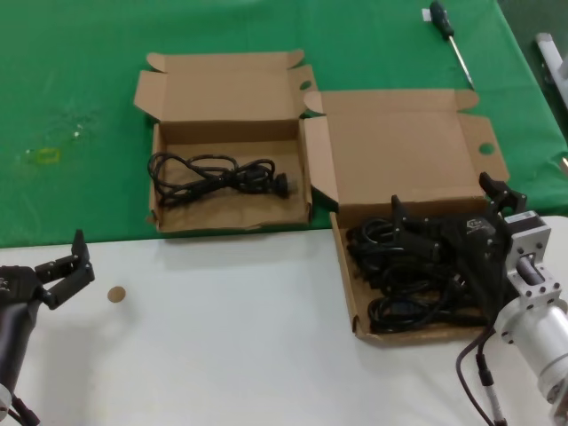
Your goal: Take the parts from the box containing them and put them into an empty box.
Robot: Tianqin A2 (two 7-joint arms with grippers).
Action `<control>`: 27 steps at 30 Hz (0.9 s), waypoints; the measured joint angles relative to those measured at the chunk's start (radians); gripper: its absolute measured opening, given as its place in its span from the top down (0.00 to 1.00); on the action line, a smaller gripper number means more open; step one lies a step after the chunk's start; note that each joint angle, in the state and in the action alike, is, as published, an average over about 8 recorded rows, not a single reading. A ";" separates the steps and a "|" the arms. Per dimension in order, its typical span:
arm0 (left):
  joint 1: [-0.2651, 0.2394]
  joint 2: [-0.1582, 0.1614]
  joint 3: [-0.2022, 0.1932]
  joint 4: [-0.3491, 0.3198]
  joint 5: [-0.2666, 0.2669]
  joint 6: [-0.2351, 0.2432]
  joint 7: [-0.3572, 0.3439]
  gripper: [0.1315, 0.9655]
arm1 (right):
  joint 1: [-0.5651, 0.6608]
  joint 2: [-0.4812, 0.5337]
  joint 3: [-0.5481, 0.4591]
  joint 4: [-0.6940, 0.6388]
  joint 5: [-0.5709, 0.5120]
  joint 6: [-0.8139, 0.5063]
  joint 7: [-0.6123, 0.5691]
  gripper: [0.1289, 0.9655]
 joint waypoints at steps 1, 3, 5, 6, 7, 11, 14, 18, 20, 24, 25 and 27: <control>0.000 0.000 0.000 0.000 0.000 0.000 0.000 0.00 | 0.000 0.000 0.000 0.000 0.000 0.000 0.000 0.00; 0.000 0.000 0.000 0.000 0.000 0.000 0.000 0.00 | 0.000 0.000 0.000 0.000 0.000 0.000 0.000 0.00; 0.000 0.000 0.000 0.000 0.000 0.000 0.000 0.00 | 0.000 0.000 0.000 0.000 0.000 0.000 0.000 0.00; 0.000 0.000 0.000 0.000 0.000 0.000 0.000 0.00 | 0.000 0.000 0.000 0.000 0.000 0.000 0.000 0.00; 0.000 0.000 0.000 0.000 0.000 0.000 0.000 0.00 | 0.000 0.000 0.000 0.000 0.000 0.000 0.000 0.00; 0.000 0.000 0.000 0.000 0.000 0.000 0.000 0.00 | 0.000 0.000 0.000 0.000 0.000 0.000 0.000 0.00; 0.000 0.000 0.000 0.000 0.000 0.000 0.000 0.00 | 0.000 0.000 0.000 0.000 0.000 0.000 0.000 0.00; 0.000 0.000 0.000 0.000 0.000 0.000 0.000 0.00 | 0.000 0.000 0.000 0.000 0.000 0.000 0.000 0.00; 0.000 0.000 0.000 0.000 0.000 0.000 0.000 0.00 | 0.000 0.000 0.000 0.000 0.000 0.000 0.000 0.00; 0.000 0.000 0.000 0.000 0.000 0.000 0.000 0.00 | 0.000 0.000 0.000 0.000 0.000 0.000 0.000 0.00; 0.000 0.000 0.000 0.000 0.000 0.000 0.000 0.00 | 0.000 0.000 0.000 0.000 0.000 0.000 0.000 0.00; 0.000 0.000 0.000 0.000 0.000 0.000 0.000 0.00 | 0.000 0.000 0.000 0.000 0.000 0.000 0.000 0.00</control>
